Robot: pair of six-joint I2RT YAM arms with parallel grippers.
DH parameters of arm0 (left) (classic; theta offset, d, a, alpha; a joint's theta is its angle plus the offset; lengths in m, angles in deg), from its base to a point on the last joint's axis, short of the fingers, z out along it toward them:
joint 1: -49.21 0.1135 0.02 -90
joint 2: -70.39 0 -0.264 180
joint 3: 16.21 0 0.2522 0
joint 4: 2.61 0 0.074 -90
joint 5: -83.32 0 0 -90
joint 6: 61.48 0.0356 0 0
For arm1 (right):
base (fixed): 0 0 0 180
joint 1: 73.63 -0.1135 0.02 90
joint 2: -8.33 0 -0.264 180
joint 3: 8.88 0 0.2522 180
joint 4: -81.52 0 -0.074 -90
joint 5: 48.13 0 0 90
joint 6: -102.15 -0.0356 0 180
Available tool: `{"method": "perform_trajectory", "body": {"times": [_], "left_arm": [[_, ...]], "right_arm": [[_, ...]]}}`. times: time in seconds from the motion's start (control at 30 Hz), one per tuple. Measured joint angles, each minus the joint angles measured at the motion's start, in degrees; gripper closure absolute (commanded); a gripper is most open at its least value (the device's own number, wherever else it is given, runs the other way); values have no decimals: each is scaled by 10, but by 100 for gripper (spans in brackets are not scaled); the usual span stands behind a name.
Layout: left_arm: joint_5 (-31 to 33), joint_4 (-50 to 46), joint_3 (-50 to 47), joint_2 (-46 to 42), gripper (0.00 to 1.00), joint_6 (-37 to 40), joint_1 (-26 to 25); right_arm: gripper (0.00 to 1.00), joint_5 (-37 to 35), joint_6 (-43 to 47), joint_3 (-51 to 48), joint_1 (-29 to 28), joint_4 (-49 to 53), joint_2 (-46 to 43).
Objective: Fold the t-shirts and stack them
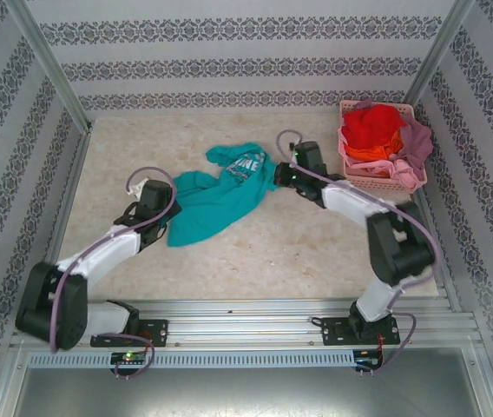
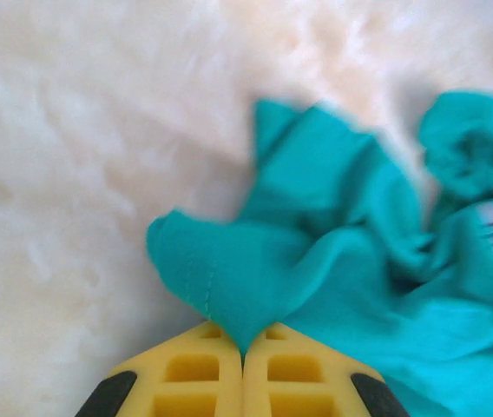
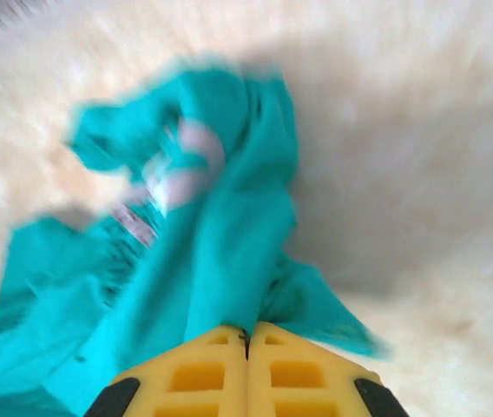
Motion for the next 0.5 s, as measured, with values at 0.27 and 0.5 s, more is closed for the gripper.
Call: {"method": "perform_trajectory", "body": {"times": [0.27,0.5], "left_arm": [[48,-82,107,-137,100,45,10],[51,-163,228,-151,100,72,10]], "right_arm": [[100,-60,52,-52,0,-21,-291],[100,-76,92,-50,-8,-6,-384]]}}
